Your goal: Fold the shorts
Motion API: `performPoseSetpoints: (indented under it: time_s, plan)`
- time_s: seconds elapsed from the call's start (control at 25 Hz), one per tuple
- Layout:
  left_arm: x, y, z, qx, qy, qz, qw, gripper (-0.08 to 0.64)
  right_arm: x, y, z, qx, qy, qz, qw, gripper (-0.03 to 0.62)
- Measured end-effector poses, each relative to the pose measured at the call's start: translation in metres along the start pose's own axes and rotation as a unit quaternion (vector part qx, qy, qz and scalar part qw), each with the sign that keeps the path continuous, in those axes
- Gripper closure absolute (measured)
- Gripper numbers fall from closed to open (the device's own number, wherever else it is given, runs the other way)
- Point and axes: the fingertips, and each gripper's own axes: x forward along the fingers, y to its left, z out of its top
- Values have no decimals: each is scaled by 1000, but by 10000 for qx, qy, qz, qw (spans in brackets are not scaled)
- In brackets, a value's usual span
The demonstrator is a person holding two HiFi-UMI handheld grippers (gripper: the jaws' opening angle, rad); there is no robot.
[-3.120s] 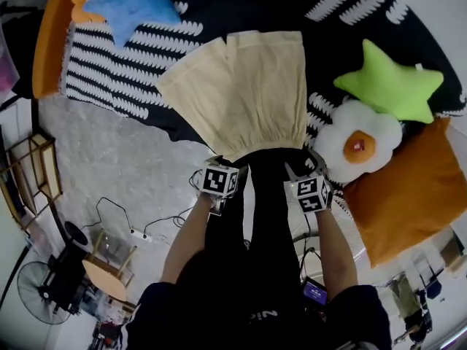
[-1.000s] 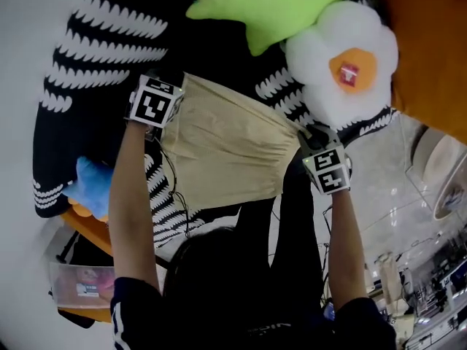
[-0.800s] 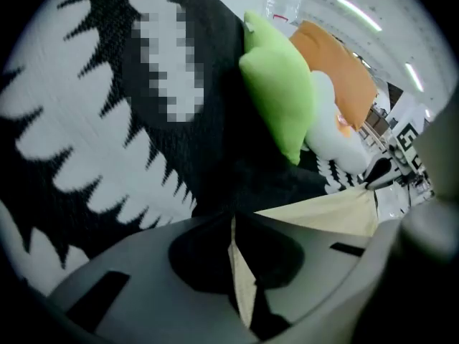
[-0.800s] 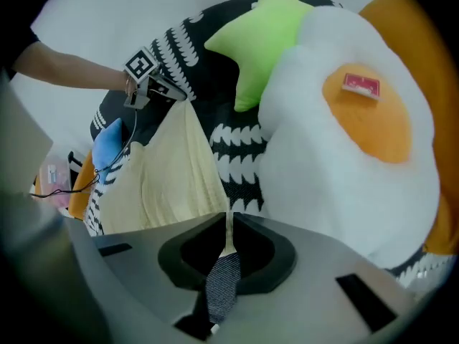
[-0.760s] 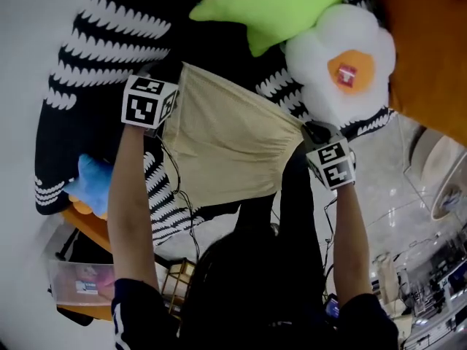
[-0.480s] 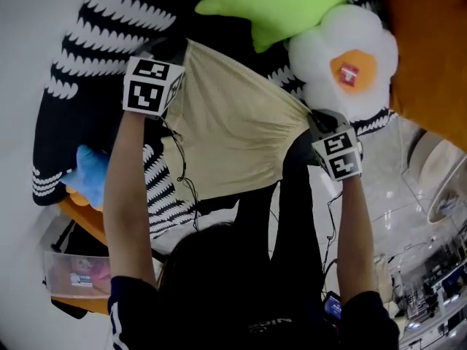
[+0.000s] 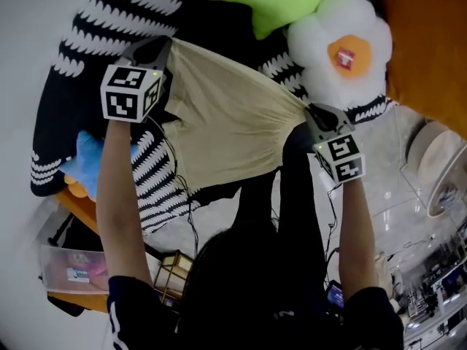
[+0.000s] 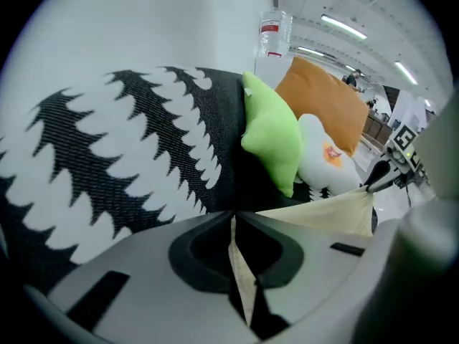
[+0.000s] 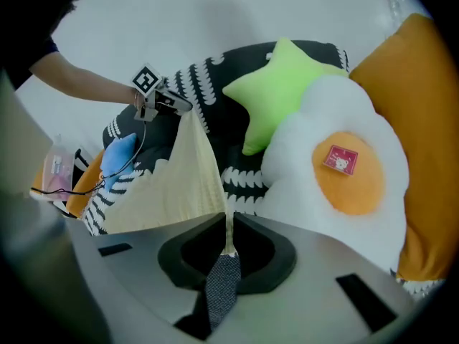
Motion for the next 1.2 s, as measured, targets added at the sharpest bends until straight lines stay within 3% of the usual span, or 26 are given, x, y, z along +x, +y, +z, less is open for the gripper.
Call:
performPoseSetpoints:
  time_s: [0.32,0.48,0.64,0.8,1.0,1.2]
  plan:
    - [-100,-20,-37,77,-619,-154,9979,538,-40,58,-2,-759,-568,-544,9940,549]
    - [-145,-35,-87,-112,-689,-40,9976,538,-40,107,-28,-1141,-440,-249,9922,549]
    - [-174,-62,-144,-246,-533,-2,9983,538,-33,133,-55,-1561,-226,45,9875,548]
    - [-188,-87,-210,-95,85,153,9998,538,-25,153,-80,-1970,-187,213,9800,548]
    - [-194,-126,-264,-234,434,554,9972,538,-9,174,-129,-2956,-195,-57,9551,547]
    - [-189,-154,-294,-80,458,567,9973,538,19,180,-173,-3959,-45,-340,9176,545]
